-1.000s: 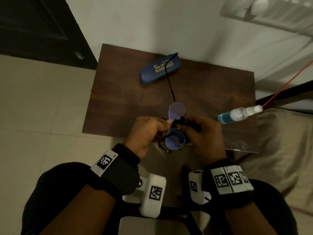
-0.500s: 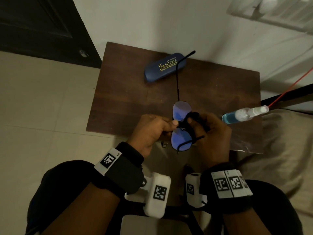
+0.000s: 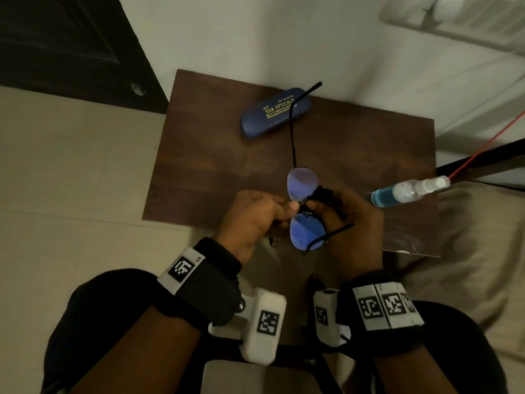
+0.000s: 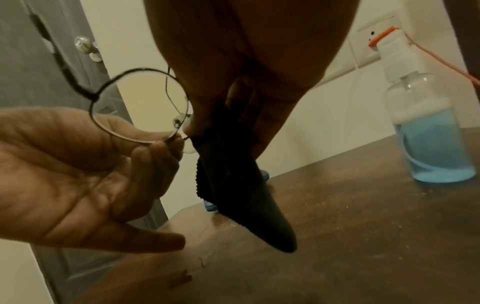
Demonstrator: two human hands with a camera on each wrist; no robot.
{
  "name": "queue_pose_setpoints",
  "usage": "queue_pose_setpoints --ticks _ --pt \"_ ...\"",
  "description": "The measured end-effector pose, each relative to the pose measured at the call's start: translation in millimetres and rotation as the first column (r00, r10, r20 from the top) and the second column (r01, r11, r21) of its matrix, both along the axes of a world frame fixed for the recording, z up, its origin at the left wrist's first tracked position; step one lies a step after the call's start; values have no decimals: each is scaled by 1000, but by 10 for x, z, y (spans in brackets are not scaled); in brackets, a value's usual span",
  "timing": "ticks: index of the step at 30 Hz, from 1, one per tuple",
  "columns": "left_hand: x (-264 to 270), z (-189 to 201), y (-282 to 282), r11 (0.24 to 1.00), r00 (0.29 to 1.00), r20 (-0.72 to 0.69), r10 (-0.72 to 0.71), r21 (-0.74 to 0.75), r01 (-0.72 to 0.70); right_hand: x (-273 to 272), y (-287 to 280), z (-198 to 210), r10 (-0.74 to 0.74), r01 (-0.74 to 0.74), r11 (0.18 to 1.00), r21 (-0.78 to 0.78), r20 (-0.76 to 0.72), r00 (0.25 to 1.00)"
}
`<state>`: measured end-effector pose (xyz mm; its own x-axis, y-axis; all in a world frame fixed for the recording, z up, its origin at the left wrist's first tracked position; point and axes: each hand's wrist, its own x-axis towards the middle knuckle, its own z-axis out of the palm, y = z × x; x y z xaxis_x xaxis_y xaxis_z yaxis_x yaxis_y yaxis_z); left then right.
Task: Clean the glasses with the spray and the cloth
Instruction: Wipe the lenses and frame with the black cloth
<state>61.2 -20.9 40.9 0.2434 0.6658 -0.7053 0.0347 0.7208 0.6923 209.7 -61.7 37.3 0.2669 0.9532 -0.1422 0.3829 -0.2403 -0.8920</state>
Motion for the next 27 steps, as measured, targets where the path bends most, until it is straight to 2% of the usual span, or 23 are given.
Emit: queue_pose_setpoints --ticks 3,7,9,13,16,19,21,27 --pt "2 3 -16 1000 1000 -3 2 2 -2 51 -1 17 -56 57 998 13 -54 997" --pt "-8 -5 8 1000 1000 -30 0 -3 0 90 39 -30 70 -71 997 -15 -88 994" --pt "-5 -6 11 1000 999 -35 5 -3 -5 125 55 -85 117 -119 992 -43 -44 992" --pt "-2 -19 4 1000 999 -50 8 0 -8 137 105 -175 172 -170 968 -186 -8 985" --pt "1 -2 0 1000 999 -32 1 1 -1 146 96 -117 113 -124 980 -156 -75 991" --pt "-8 1 3 999 999 16 37 0 -37 148 61 50 -24 22 999 -25 -91 996" --pt "-30 16 14 998 996 53 66 -12 -66 152 25 66 -40 46 998 47 -118 992" --pt "-72 -42 29 982 984 102 145 -140 -130 113 -49 11 -146 140 989 -44 -213 966"
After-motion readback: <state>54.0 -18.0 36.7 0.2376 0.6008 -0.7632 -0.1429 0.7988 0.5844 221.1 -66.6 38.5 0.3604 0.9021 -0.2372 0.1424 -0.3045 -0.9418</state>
